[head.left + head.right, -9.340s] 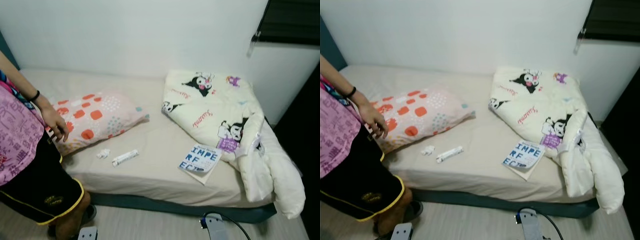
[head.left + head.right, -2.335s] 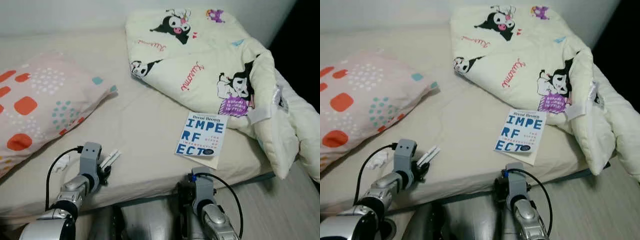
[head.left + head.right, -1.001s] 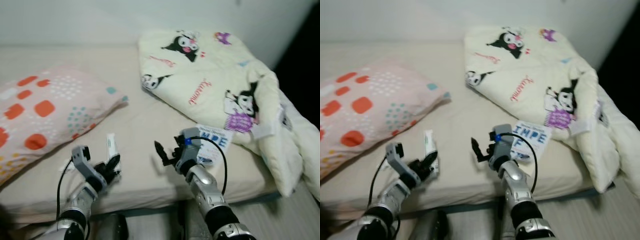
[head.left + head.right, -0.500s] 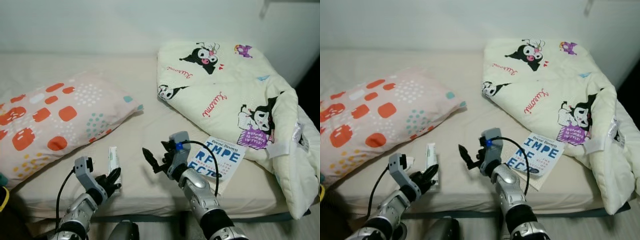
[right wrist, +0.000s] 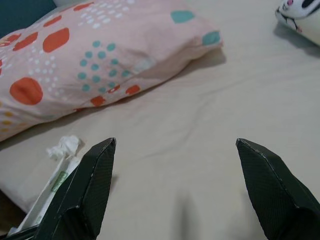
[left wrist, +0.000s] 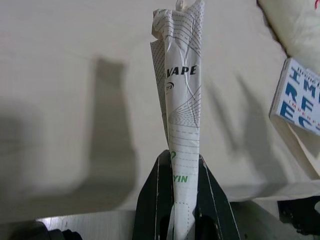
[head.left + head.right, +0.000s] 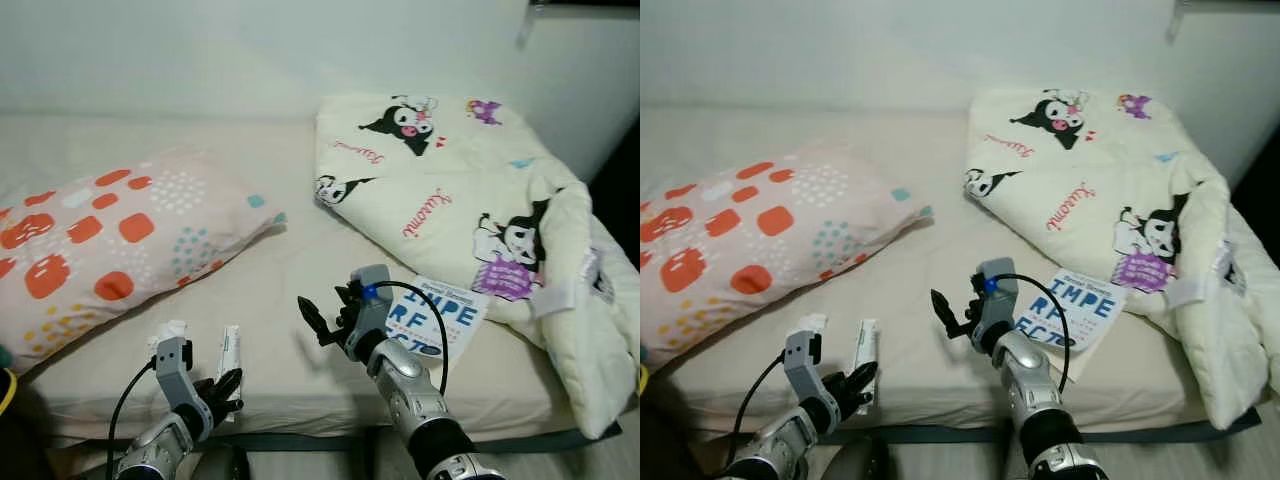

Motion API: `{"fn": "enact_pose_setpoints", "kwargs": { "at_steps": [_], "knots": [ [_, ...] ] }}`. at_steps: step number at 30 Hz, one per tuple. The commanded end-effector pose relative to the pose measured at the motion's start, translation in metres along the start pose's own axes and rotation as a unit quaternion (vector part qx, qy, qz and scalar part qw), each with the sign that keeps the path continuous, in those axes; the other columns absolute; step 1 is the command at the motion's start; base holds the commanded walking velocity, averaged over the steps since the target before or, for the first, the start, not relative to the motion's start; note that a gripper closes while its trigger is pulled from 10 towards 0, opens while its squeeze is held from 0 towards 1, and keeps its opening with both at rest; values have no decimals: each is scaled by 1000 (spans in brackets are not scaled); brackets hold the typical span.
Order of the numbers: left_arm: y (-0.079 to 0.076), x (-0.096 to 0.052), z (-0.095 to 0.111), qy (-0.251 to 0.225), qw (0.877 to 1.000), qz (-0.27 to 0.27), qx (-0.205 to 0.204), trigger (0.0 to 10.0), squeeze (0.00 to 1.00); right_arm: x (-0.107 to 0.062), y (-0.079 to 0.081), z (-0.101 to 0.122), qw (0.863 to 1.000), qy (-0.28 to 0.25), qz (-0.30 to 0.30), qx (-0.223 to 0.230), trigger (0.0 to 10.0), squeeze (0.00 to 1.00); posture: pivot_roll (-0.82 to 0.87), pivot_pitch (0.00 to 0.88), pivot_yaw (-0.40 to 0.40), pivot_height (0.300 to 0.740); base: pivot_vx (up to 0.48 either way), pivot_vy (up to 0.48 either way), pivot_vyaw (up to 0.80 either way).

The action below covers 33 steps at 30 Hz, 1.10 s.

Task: Clean up the room

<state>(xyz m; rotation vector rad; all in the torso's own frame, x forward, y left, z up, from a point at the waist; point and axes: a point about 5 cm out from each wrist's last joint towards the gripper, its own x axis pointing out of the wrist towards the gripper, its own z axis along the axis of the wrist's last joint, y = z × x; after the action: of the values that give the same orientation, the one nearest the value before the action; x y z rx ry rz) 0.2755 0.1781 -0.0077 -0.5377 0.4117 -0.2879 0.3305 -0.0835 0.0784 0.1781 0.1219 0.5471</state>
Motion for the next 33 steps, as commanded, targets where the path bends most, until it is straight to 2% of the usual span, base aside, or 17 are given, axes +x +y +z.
{"fn": "enact_pose_setpoints", "kwargs": {
  "at_steps": [1,3,5,7,9,11,13,14,16,19,20,21,24,28,33],
  "knots": [
    [8,-10,-18,36,999,29,-9,10000,0,-3,2,-10,1000,15,4,20,10000,0,-101,143,-16,611,0,0,0],
    [10,-12,-21,42,998,37,-9,10000,0,-3,2,-11,1000,17,5,22,10000,0,-101,143,-16,616,0,0,0],
    [20,-22,-32,66,995,76,-8,10000,0,-4,2,-13,999,21,9,24,10000,0,-101,142,-13,626,0,0,0],
    [23,-26,-35,74,993,89,-9,10000,0,-4,3,-13,999,23,10,24,10000,0,-101,142,-13,631,0,0,0],
    [33,-41,-51,105,986,125,-13,10000,0,-5,5,-16,999,27,14,26,10000,0,-100,144,-10,641,0,0,0],
    [33,-41,-51,105,986,125,-13,10000,0,-5,5,-16,999,27,14,26,10000,0,-100,144,-10,641,0,0,0],
    [43,-59,-68,134,978,161,-23,10000,0,-5,6,-17,999,29,17,29,10000,0,-99,145,-8,651,0,0,0],
    [43,-59,-68,134,978,161,-23,10000,0,-5,6,-17,999,29,17,29,10000,0,-99,145,-8,651,0,0,0],
    [48,-71,-78,150,971,184,-32,10000,0,-6,7,-19,999,31,19,31,10000,0,-96,145,-7,661,0,0,0],
    [53,-84,-88,165,963,208,-44,10000,0,-8,7,-24,999,38,18,33,10000,0,-91,147,-5,676,0,0,0],
    [53,-84,-88,165,963,208,-44,10000,0,-8,7,-24,999,38,18,33,10000,0,-91,147,-5,676,0,0,0],
    [56,-90,-93,175,958,222,-49,10000,0,-9,6,-26,998,43,17,34,10000,0,-92,147,-4,686,0,0,0],
    [58,-94,-96,183,953,236,-49,10000,0,-10,6,-30,998,50,17,30,10000,0,-90,148,-4,701,0,0,0],
    [58,-93,-95,185,953,237,-44,10000,0,-11,6,-32,998,55,18,26,10000,0,-89,148,-4,716,-273,0,0],
    [57,-84,-86,168,957,233,-36,10000,0,-12,7,-32,998,56,20,20,10000,0,-89,147,0,740,-307,0,0]
  ]
}}
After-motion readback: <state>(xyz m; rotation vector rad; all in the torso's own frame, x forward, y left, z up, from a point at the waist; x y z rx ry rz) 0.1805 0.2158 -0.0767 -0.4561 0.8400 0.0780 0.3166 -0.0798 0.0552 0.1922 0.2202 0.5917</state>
